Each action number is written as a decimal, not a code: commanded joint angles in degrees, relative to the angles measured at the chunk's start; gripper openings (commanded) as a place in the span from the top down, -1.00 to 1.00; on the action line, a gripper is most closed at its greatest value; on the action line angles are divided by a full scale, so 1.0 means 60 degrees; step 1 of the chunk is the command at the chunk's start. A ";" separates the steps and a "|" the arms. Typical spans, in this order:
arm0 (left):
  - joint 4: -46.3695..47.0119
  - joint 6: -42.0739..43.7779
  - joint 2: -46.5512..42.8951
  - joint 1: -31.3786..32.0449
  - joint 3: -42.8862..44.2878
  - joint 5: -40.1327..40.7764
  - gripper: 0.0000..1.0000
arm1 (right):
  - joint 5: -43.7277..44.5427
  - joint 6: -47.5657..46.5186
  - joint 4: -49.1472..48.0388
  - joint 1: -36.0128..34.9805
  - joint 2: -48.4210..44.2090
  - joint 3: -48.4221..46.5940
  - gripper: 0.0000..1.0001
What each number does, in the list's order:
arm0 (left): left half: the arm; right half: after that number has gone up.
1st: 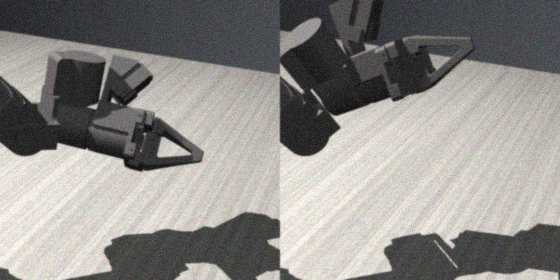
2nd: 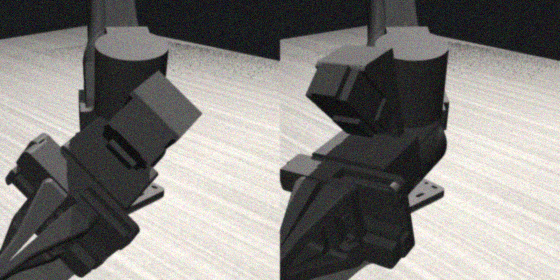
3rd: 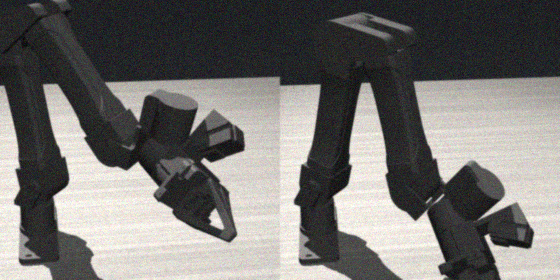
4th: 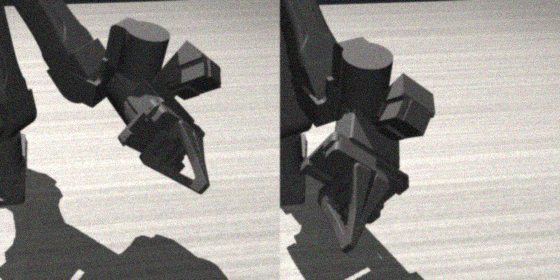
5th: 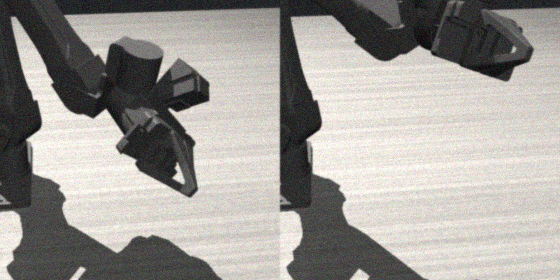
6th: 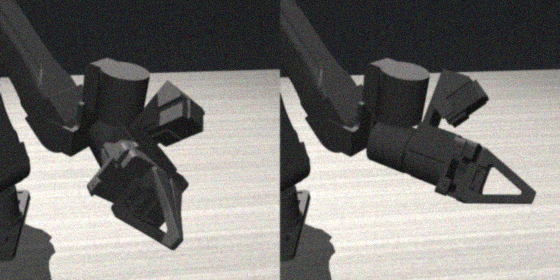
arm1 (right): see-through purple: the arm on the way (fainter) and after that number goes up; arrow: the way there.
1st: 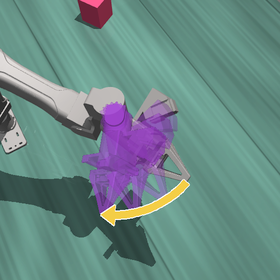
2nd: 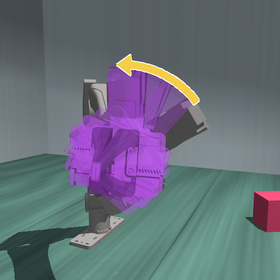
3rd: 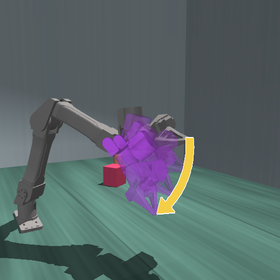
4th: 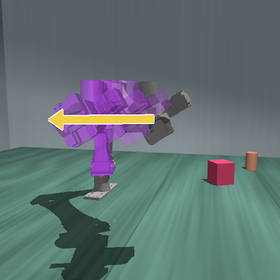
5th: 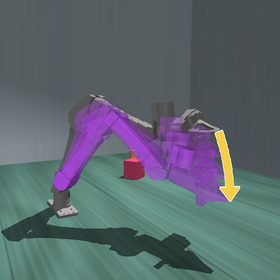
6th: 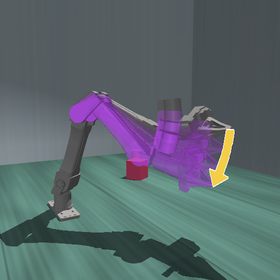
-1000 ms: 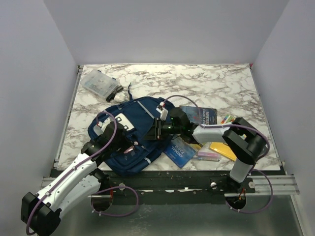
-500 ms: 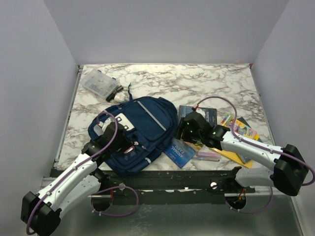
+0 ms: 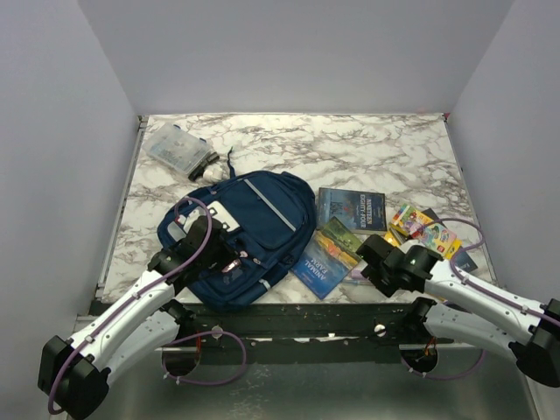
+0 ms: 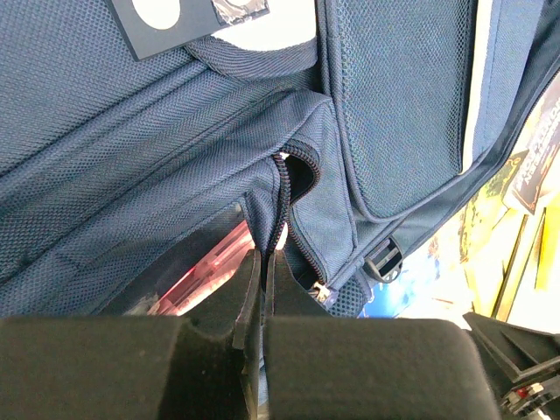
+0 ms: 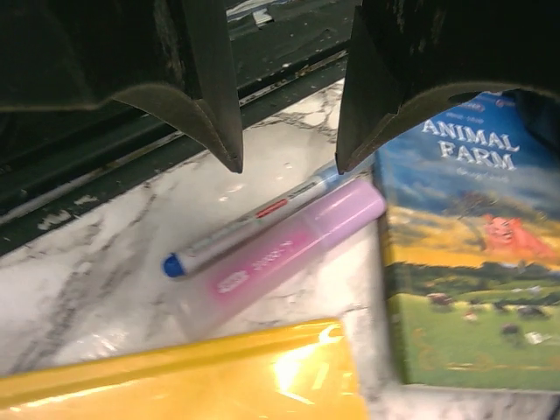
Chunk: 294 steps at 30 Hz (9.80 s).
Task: Pack the student bag
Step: Pick up the stationery from the center of the board, then place the stationery in the student bag, then pick up the stationery from the center of the board.
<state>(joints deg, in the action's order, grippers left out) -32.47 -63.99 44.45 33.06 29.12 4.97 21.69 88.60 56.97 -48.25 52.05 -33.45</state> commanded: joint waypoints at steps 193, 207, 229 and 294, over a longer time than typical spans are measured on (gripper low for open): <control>0.1106 -0.0320 -0.0471 -0.0025 -0.0049 -0.0814 1.00 | -0.8684 -0.4021 -1.5888 -0.0759 0.9854 -0.2058 0.80; 0.1188 -0.0278 -0.0266 -0.0020 -0.0202 -0.0814 1.00 | -0.9134 -0.6067 -1.3708 -0.0894 0.8995 -0.2713 0.40; 0.1048 -0.0325 -0.0527 -0.0032 -0.0528 -0.0750 1.00 | -0.9666 -0.7375 -1.2000 -0.0701 0.9191 -0.3878 -0.04; 0.1032 0.0396 -0.0587 -0.0057 -0.0654 -0.0055 1.00 | 0.0903 -0.2687 -0.0866 0.0274 0.2324 -0.1403 -0.58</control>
<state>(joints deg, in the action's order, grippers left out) -26.70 -63.53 41.25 32.64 23.42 2.07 14.48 57.34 37.63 -46.44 66.87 -43.13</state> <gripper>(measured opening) 0.011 0.785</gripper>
